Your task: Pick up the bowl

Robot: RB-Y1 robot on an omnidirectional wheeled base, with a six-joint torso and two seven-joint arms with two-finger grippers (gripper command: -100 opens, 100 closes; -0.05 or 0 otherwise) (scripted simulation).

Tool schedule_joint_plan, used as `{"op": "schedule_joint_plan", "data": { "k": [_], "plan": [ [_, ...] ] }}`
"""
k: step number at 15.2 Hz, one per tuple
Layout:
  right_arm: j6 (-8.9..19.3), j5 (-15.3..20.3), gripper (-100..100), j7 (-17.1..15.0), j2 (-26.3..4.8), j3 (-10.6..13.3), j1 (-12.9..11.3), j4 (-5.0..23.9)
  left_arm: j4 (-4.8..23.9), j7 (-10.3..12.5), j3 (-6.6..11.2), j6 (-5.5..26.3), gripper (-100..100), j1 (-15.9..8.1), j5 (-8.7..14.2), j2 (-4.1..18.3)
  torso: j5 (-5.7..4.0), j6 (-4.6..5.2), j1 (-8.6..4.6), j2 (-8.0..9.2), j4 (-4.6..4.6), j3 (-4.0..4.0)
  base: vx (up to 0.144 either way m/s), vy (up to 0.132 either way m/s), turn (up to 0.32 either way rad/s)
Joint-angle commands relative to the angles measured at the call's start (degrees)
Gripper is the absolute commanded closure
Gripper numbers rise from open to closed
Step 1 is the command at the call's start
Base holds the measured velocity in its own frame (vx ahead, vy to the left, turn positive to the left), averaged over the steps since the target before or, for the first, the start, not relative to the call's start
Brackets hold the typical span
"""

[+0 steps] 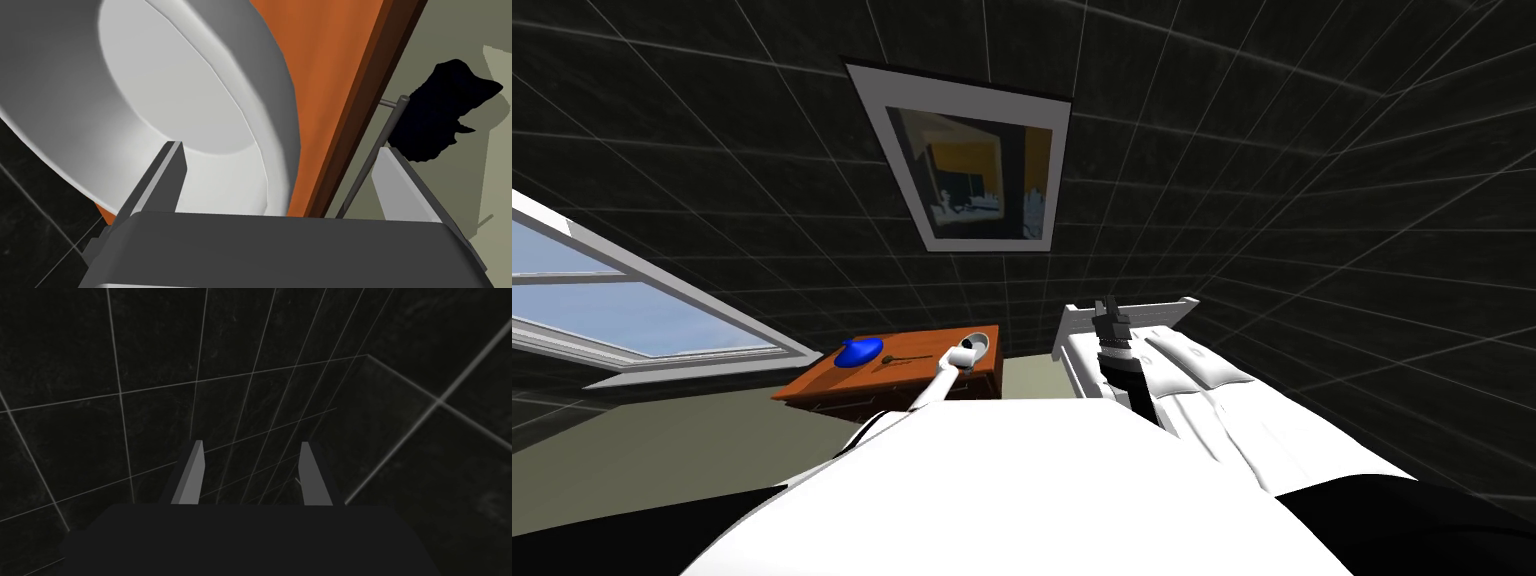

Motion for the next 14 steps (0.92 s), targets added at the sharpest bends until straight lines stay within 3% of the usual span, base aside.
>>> {"op": "schedule_joint_plan", "data": {
  "k": [1, 4, 5, 6, 10, 14],
  "plan": [
    [0.0, 0.0, 0, 0.0, 0.0, 0.0, 0.0, 0.0, 1.5, -0.2, 0.14, -1.8, -100, 0.1, 0.0, -0.1, 0.00, 0.00, 0.00, 0.00, 0.00, 0.00, 0.050, 0.006, 0.012],
    [0.0, 0.0, 0, 0.0, 0.0, 0.0, 0.0, 0.0, 3.2, -0.5, 0.36, -4.1, -100, 0.5, -0.1, -0.1, 0.01, 0.00, 0.05, -0.01, -0.01, -0.01, 0.049, 0.004, 0.009],
    [0.0, 0.0, 0, 0.0, 0.0, 0.0, 0.0, 0.0, 2.2, -0.3, 0.25, -2.8, -100, 0.4, -0.1, -0.1, 0.01, 0.00, 0.04, -0.02, -0.01, -0.01, 0.032, -0.001, 0.008],
    [0.0, 0.0, 0, 0.0, 0.0, 0.0, 0.0, 0.0, 2.2, -0.4, 0.27, -3.0, 100, 0.5, 0.0, -0.1, 0.01, 0.00, 0.03, 0.02, 0.00, 0.01, 0.011, 0.000, 0.001],
    [0.0, 0.0, 0, 0.0, 0.0, 0.0, 0.0, 0.0, 2.2, -0.3, 0.30, -2.9, 100, 0.5, 0.0, -0.1, -0.01, 0.04, 0.03, 0.14, 0.06, 0.09, 0.000, 0.000, 0.000],
    [0.0, 0.0, 0, 0.0, 0.0, 0.0, 0.0, 0.0, -0.7, 0.2, -0.13, 1.1, 100, -0.5, 0.0, 0.1, -0.05, 0.08, -0.02, 0.44, 0.17, 0.29, -0.065, -0.001, -0.024]
  ]
}}
